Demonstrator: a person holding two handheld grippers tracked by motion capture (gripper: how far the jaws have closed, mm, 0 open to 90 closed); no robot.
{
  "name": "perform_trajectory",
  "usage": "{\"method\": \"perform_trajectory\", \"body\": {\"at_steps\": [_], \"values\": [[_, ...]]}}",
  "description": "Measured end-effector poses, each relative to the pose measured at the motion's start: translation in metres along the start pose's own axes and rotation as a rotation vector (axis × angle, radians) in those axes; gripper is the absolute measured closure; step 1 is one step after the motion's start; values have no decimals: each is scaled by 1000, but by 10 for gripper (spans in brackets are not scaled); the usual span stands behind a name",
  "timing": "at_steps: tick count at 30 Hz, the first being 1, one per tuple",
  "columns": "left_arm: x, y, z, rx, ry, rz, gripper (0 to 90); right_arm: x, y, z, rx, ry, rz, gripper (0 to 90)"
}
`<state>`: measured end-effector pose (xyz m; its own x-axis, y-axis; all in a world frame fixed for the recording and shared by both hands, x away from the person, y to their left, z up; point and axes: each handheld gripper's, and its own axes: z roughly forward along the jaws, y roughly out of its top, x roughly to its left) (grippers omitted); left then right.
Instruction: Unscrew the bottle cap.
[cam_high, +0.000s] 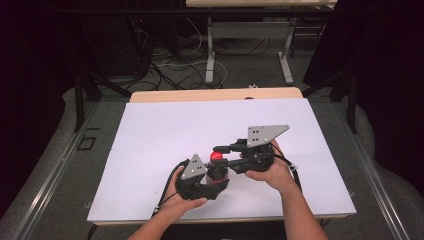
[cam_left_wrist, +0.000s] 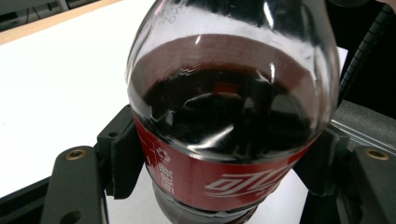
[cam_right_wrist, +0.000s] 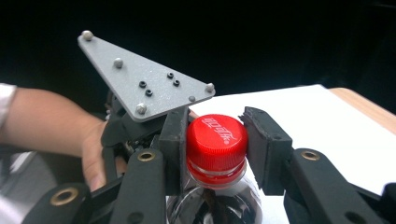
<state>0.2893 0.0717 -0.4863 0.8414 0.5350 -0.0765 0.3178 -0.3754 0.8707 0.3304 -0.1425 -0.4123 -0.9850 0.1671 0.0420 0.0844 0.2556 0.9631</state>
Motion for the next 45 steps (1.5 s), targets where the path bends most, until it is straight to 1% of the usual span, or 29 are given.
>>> {"method": "perform_trajectory", "body": {"at_steps": [1,3,5,6,7,8,10,12,14,17,18,19,21,23,25,26,30,32,33,34,35,36,37,39,40,41,42,44,45], "values": [[0,0,0,0,0,0,292,0,0,0,0,0,0,609],[2,0,0,-2,23,-5,292,3,0,2,-13,-45,11,598],[3,0,-1,3,28,-9,292,9,0,2,-34,-80,30,494],[3,0,0,3,35,-9,292,13,1,1,-48,-101,55,483],[3,0,-1,12,41,-6,292,19,3,0,-69,-135,58,471],[3,0,0,8,48,-11,292,25,5,-1,-86,-190,76,456],[3,0,1,11,54,-11,292,39,9,1,-102,-340,109,456],[1,0,2,5,65,-21,292,55,9,7,-108,-462,131,464],[1,0,2,7,63,-19,292,68,6,15,-99,-543,137,481],[0,0,2,6,64,-16,292,78,1,27,-77,-665,107,517],[-1,0,2,10,67,-12,292,78,1,27,-77,-665,107,517],[-1,0,2,10,66,-13,292,78,-1,33,-58,-704,119,548],[-1,0,2,13,67,-12,292,78,-2,35,-46,-727,133,599],[-1,0,2,12,61,-10,292,78,-2,34,-44,-714,132,604],[0,0,1,12,57,-7,292,74,-2,32,-37,-654,111,608],[1,-1,1,8,51,-10,292,68,-2,29,-33,-610,96,609],[1,0,-1,0,37,-8,293,40,0,13,-24,-364,112,611],[2,1,-1,0,31,-12,293,25,1,7,-24,-263,122,612],[2,1,-1,0,28,-12,293,19,1,5,-15,-219,108,612],[2,1,-1,0,25,-13,293,19,1,5,-15,-219,108,612],[2,0,0,4,13,-2,293,12,2,4,10,-144,71,612],[2,0,0,4,13,-2,293,10,2,4,16,-111,42,612],[2,-1,1,4,-3,-2,293,8,2,3,20,-86,38,612],[2,-1,1,4,-9,6,293,5,2,2,29,-55,31,612],[1,-1,1,4,-7,10,293,5,2,2,29,-55,31,612],[1,0,1,0,-16,9,293,2,2,1,23,-36,11,612],[2,0,1,0,-19,9,293,2,2,0,19,-26,11,612],[3,-1,2,0,-17,2,293,1,1,1,15,-25,-1,611],[3,-1,2,-1,-14,-5,293,2,1,2,15,-38,8,608]]}}
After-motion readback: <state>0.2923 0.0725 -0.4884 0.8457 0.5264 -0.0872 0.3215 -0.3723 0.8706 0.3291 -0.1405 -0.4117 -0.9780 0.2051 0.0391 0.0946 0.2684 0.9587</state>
